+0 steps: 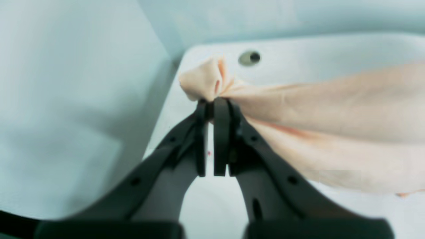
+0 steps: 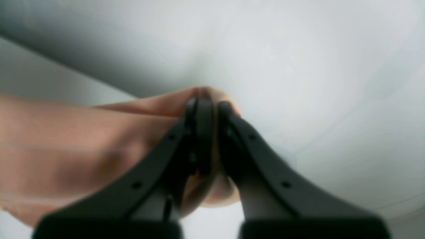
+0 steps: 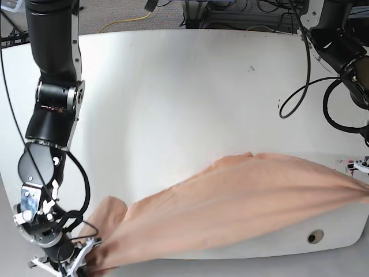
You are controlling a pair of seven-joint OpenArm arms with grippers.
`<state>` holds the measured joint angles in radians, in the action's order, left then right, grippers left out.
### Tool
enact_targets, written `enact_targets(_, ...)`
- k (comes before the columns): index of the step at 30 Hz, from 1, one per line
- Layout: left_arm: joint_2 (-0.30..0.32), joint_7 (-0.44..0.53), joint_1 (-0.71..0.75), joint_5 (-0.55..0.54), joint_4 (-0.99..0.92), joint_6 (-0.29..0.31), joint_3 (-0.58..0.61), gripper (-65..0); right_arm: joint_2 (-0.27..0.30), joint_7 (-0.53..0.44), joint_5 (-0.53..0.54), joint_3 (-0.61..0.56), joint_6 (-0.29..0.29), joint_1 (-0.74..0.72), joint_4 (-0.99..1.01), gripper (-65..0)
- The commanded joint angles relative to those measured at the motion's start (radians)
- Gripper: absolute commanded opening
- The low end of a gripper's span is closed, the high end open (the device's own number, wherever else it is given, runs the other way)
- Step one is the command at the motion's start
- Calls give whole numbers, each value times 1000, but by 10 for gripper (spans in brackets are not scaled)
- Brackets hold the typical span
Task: Fold the T-shirt properly
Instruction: 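Lift and stretch the shirt between both grippers, laying it flat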
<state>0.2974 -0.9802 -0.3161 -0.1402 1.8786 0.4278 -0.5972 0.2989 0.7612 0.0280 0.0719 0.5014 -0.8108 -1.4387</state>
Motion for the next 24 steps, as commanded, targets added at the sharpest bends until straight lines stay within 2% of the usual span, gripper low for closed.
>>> enact_targets(1, 18, 27, 21, -5, 16, 3, -2, -650, 7, -30, 5, 42, -5, 40, -92, -650)
enact_targets(6, 15, 28, 120, -5, 16, 65, -22, -650, -19, 19, 6, 102, -5, 196, -195, -650)
enact_targets(10, -20, 28, 196, -2, 16, 107, -88, -650, -40, 24, 14, 154, -5, 325, -273, -650)
enact_targets(14, -25, 28, 268, 1, 16, 150, -125, -650, -62, 25, 16, 202, 0, 453, -342, -650)
enact_targets(24, -25, 28, 460, -3, 16, 159, -166, -650, -135, 25, 16, 297, 6, 723, -429, -650)
